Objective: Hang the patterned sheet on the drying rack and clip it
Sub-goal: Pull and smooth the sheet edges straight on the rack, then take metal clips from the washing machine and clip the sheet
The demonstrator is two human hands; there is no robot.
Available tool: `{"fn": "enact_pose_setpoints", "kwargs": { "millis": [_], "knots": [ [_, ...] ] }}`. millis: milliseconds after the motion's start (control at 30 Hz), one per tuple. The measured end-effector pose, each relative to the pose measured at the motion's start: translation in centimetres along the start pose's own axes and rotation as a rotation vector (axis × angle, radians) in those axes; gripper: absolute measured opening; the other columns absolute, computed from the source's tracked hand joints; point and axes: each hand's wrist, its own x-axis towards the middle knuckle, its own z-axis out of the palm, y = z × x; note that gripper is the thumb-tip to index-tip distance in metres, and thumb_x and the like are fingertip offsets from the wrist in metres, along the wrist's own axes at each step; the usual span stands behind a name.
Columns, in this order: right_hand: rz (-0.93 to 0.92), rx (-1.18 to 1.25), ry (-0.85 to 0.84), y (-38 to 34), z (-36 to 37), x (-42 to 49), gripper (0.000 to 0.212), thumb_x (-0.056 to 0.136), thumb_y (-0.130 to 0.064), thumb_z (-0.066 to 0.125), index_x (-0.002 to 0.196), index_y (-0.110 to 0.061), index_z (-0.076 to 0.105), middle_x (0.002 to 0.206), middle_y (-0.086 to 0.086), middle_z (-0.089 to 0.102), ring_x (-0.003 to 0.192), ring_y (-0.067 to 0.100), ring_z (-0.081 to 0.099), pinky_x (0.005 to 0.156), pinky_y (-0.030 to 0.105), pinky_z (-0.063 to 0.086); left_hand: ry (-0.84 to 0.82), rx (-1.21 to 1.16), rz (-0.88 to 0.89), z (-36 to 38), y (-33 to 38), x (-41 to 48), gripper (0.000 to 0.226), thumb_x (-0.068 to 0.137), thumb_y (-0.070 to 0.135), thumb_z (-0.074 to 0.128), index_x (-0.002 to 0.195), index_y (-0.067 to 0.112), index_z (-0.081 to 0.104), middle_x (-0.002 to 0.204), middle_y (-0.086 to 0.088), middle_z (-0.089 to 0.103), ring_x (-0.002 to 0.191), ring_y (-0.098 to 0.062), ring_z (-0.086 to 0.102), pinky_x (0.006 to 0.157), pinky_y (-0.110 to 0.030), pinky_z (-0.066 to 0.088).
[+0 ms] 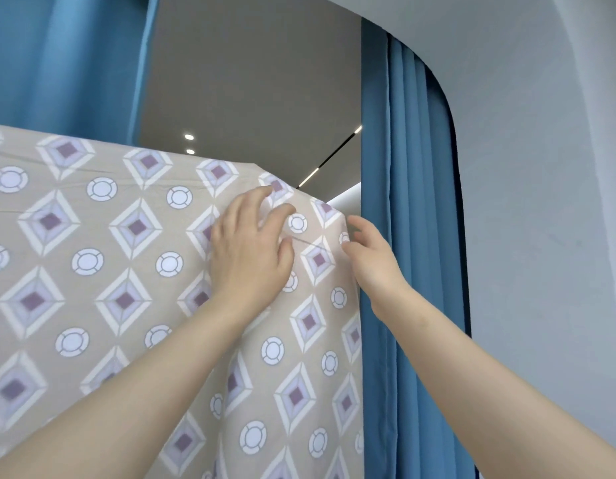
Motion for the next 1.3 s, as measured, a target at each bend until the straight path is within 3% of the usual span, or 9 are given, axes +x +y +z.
{"fn": "enact_pose_setpoints", "kwargs": {
  "millis": [133, 267, 367, 467, 600, 800, 967, 1167, 1300],
  "knots": [
    [-0.077, -0.179, 0.065, 1.3, 0.7, -2.4, 0.051, 0.086, -0.022, 0.049, 0.133, -0.04, 0.041, 0.14, -0.015, 0.038, 0.129, 0.014, 0.036, 0.11, 0.043, 0.031, -0.032, -0.187, -0.217, -1.3, -0.4, -3.9, 0.048, 0.079, 0.025, 0.049, 0.126, 0.013, 0.05, 0.137, -0.009, 0.04, 0.123, -0.028, 0.039, 0.1, -0.036, 0.031],
    [0.018, -0.204, -0.023, 3.8, 2.0, -5.9, 0.059, 0.079, -0.031, 0.061, 0.133, -0.04, 0.039, 0.136, -0.014, 0.036, 0.127, 0.015, 0.038, 0.108, 0.043, 0.034, -0.18, -0.193, -0.266, -1.3, -0.3, -7.8, 0.049, 0.079, 0.027, 0.049, 0.126, 0.014, 0.05, 0.123, -0.006, 0.048, 0.115, -0.022, 0.04, 0.098, -0.03, 0.03],
    [0.087, -0.204, -0.05, 5.9, 2.5, -8.2, 0.064, 0.067, -0.045, 0.054, 0.13, -0.043, 0.041, 0.135, -0.014, 0.043, 0.123, 0.015, 0.046, 0.102, 0.045, 0.042, -0.266, -0.148, -0.293, -1.5, 0.3, -10.7, 0.035, 0.085, 0.024, 0.055, 0.119, 0.018, 0.057, 0.115, -0.003, 0.047, 0.112, -0.022, 0.043, 0.092, -0.029, 0.032],
    [0.154, -0.157, -0.063, 7.0, 2.0, -10.6, 0.054, 0.075, -0.036, 0.056, 0.128, -0.037, 0.046, 0.13, -0.009, 0.048, 0.12, 0.016, 0.05, 0.103, 0.043, 0.042, -0.307, -0.112, -0.318, -2.1, 1.3, -13.4, 0.027, 0.085, 0.02, 0.059, 0.112, 0.018, 0.062, 0.104, -0.001, 0.046, 0.103, -0.022, 0.05, 0.077, -0.027, 0.035],
    [0.221, -0.156, -0.055, 8.7, 0.4, -14.0, 0.036, 0.088, -0.019, 0.055, 0.122, -0.031, 0.05, 0.129, -0.008, 0.048, 0.112, 0.013, 0.053, 0.096, 0.029, 0.044, -0.414, -0.154, -0.306, -2.5, 3.3, -17.1, 0.022, 0.088, 0.02, 0.056, 0.108, 0.018, 0.063, 0.097, 0.001, 0.048, 0.095, -0.02, 0.054, 0.071, -0.025, 0.032],
    [0.397, -0.23, -0.02, 12.3, -2.8, -20.6, 0.026, 0.092, -0.019, 0.054, 0.117, -0.027, 0.051, 0.12, -0.01, 0.049, 0.087, -0.004, 0.05, 0.07, 0.012, 0.038, -0.637, -0.324, -0.303, -2.2, 7.0, -23.7, 0.022, 0.09, 0.02, 0.051, 0.109, 0.023, 0.061, 0.103, 0.007, 0.053, 0.099, -0.01, 0.053, 0.075, -0.024, 0.039],
    [0.609, -0.339, 0.028, 15.8, -6.1, -27.3, 0.024, 0.092, -0.016, 0.053, 0.115, -0.022, 0.054, 0.119, -0.006, 0.054, 0.088, 0.001, 0.05, 0.081, 0.02, 0.034, -0.88, -0.488, -0.356, -1.0, 10.7, -29.5, 0.021, 0.091, 0.021, 0.05, 0.11, 0.024, 0.058, 0.098, 0.014, 0.042, 0.097, -0.008, 0.054, 0.075, -0.017, 0.033],
    [0.804, -0.551, 0.083, 18.4, -9.2, -34.6, 0.025, 0.092, -0.015, 0.049, 0.117, -0.018, 0.054, 0.121, -0.005, 0.055, 0.11, 0.011, 0.049, 0.078, 0.018, 0.036, -1.197, -0.621, -0.349, 0.4, 13.9, -35.6, 0.02, 0.093, 0.023, 0.045, 0.11, 0.026, 0.056, 0.12, 0.012, 0.048, 0.1, -0.009, 0.055, 0.081, -0.023, 0.041],
    [0.911, -0.671, 0.149, 18.7, -10.4, -38.7, 0.026, 0.092, -0.016, 0.049, 0.117, -0.018, 0.055, 0.12, -0.006, 0.053, 0.109, 0.012, 0.048, 0.086, 0.023, 0.036, -1.372, -0.685, -0.283, 0.7, 15.5, -38.2, 0.023, 0.094, 0.023, 0.044, 0.113, 0.025, 0.055, 0.126, 0.012, 0.045, 0.103, -0.011, 0.055, 0.085, -0.028, 0.045]
  ]
}}
